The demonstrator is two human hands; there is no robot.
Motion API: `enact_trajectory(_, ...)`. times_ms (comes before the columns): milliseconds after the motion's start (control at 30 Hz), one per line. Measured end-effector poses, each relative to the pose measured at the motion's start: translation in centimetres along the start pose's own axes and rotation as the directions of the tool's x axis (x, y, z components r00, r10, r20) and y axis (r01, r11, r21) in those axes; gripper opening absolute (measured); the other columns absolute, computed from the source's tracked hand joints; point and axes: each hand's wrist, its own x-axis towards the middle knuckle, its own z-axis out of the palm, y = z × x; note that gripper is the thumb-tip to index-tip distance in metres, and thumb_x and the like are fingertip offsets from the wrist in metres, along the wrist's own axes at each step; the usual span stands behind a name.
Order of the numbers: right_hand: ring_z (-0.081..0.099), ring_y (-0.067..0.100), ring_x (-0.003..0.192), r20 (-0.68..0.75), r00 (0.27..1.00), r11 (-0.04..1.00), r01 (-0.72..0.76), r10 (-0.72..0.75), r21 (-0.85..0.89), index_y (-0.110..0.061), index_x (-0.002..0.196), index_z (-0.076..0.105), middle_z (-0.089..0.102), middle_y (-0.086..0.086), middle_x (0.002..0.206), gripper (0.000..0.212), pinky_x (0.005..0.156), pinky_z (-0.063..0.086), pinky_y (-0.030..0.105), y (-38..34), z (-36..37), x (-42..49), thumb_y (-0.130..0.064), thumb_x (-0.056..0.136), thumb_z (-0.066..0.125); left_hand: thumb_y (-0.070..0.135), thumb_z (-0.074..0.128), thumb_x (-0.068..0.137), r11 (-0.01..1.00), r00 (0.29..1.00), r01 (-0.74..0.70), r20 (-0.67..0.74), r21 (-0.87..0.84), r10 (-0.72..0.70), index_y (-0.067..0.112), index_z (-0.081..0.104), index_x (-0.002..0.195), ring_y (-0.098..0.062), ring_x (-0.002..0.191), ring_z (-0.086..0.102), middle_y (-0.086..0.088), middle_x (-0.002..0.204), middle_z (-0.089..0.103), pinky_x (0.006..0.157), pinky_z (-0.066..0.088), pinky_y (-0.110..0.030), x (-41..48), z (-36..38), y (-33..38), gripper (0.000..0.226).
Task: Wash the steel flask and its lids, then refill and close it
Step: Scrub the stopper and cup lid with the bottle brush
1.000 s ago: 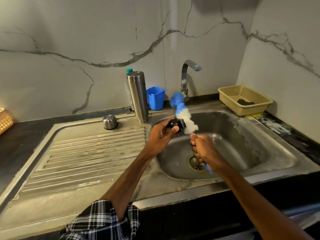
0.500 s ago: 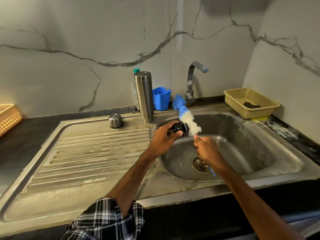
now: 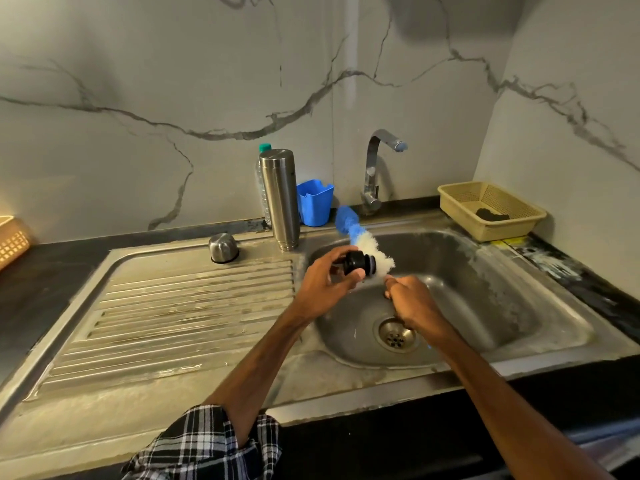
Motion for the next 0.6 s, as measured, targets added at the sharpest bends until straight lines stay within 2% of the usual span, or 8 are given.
enact_trajectory(100, 0.046, 0.016, 0.047, -0.047, 0.998, 0.991, -0.032, 0.039, 0.127, -0.015, 0.064, 0.062, 0.049, -0.006, 0.045, 0.044, 0.053, 0.031, 0.027, 0.4, 0.0, 0.2, -0.030, 0.103, 0.046, 0.021, 0.083, 0.084, 0.928, 0.979, 0.177, -0.037, -0.327, -0.200, 0.021, 0.060, 0.135, -0.016, 0.103, 0.072, -0.001, 0.120, 0.071, 0.083, 0.061, -0.032, -0.2, -0.6, 0.1, 0.056)
enact_trajectory(167, 0.041, 0.014, 0.044, -0.079, 0.995, 0.969, -0.040, 0.061, 0.245, -0.016, 0.064, 0.061, 0.043, -0.008, 0.039, 0.045, 0.052, 0.030, 0.027, 0.6, -0.1, 0.4, -0.032, 0.103, 0.046, 0.015, 0.083, 0.082, 0.807, 0.947, 0.276, 0.006, -0.521, -0.320, 0.012, 0.061, 0.134, -0.020, 0.093, 0.071, -0.006, 0.115, 0.075, 0.079, 0.059, -0.028, -0.5, -0.8, 0.3, 0.056)
enact_trajectory(267, 0.037, 0.010, 0.041, -0.058, 0.997, 0.956, -0.037, 0.057, 0.292, -0.016, 0.068, 0.063, 0.038, -0.009, 0.039, 0.043, 0.050, 0.028, 0.027, 0.7, -0.2, 0.0, -0.034, 0.103, 0.047, 0.018, 0.080, 0.084, 0.615, 0.912, 0.354, 0.115, -0.705, -0.393, 0.008, 0.066, 0.124, -0.019, 0.087, 0.062, -0.011, 0.115, 0.073, 0.074, 0.055, -0.026, -0.6, -0.8, 0.9, 0.044)
enact_trajectory(333, 0.035, 0.009, 0.040, -0.033, 0.999, 0.951, -0.029, 0.041, 0.307, -0.016, 0.069, 0.064, 0.038, -0.010, 0.039, 0.043, 0.049, 0.027, 0.026, 0.5, -0.1, -0.4, -0.032, 0.104, 0.047, 0.023, 0.079, 0.082, 0.496, 0.890, 0.389, 0.178, -0.776, -0.419, 0.010, 0.066, 0.118, -0.019, 0.090, 0.063, -0.015, 0.114, 0.069, 0.079, 0.055, -0.033, -0.7, -0.6, 1.5, 0.040)
enact_trajectory(433, 0.029, 0.006, 0.034, 0.022, 0.997, 0.923, -0.081, 0.078, 0.376, -0.011, 0.074, 0.063, 0.035, -0.008, 0.043, 0.041, 0.038, 0.023, 0.020, 0.0, -0.3, -0.9, -0.031, 0.105, 0.045, 0.024, 0.078, 0.076, 0.339, 0.887, 0.389, 0.248, -0.856, -0.390, 0.006, 0.061, 0.127, -0.032, 0.108, 0.067, -0.023, 0.126, 0.067, 0.097, 0.053, -0.048, -0.9, -0.4, 1.9, 0.056)
enact_trajectory(467, 0.027, 0.006, 0.033, 0.047, 0.995, 0.910, -0.103, 0.092, 0.403, -0.010, 0.077, 0.063, 0.034, -0.007, 0.044, 0.040, 0.036, 0.021, 0.018, -0.2, -0.4, -1.1, -0.032, 0.105, 0.045, 0.023, 0.076, 0.075, 0.305, 0.892, 0.376, 0.252, -0.875, -0.376, 0.003, 0.059, 0.130, -0.035, 0.111, 0.067, -0.026, 0.128, 0.066, 0.099, 0.053, -0.050, -0.9, -0.3, 2.0, 0.061)
enact_trajectory(533, 0.025, 0.007, 0.035, 0.094, 0.990, 0.893, -0.138, 0.109, 0.429, -0.009, 0.082, 0.062, 0.032, -0.007, 0.046, 0.038, 0.037, 0.018, 0.017, -0.5, -0.5, -1.4, -0.033, 0.105, 0.043, 0.018, 0.075, 0.076, 0.302, 0.901, 0.336, 0.212, -0.892, -0.378, 0.000, 0.057, 0.131, -0.037, 0.110, 0.069, -0.028, 0.128, 0.065, 0.091, 0.059, -0.045, -0.9, -0.3, 2.0, 0.061)
enact_trajectory(600, 0.024, 0.008, 0.037, 0.125, 0.985, 0.886, -0.161, 0.117, 0.435, -0.009, 0.086, 0.062, 0.031, -0.007, 0.048, 0.038, 0.038, 0.017, 0.018, -0.7, -0.4, -1.5, -0.034, 0.106, 0.041, 0.015, 0.077, 0.082, 0.397, 0.906, 0.306, 0.138, -0.865, -0.400, -0.001, 0.058, 0.128, -0.031, 0.105, 0.071, -0.026, 0.124, 0.068, 0.081, 0.062, -0.034, -0.7, -0.2, 1.9, 0.052)
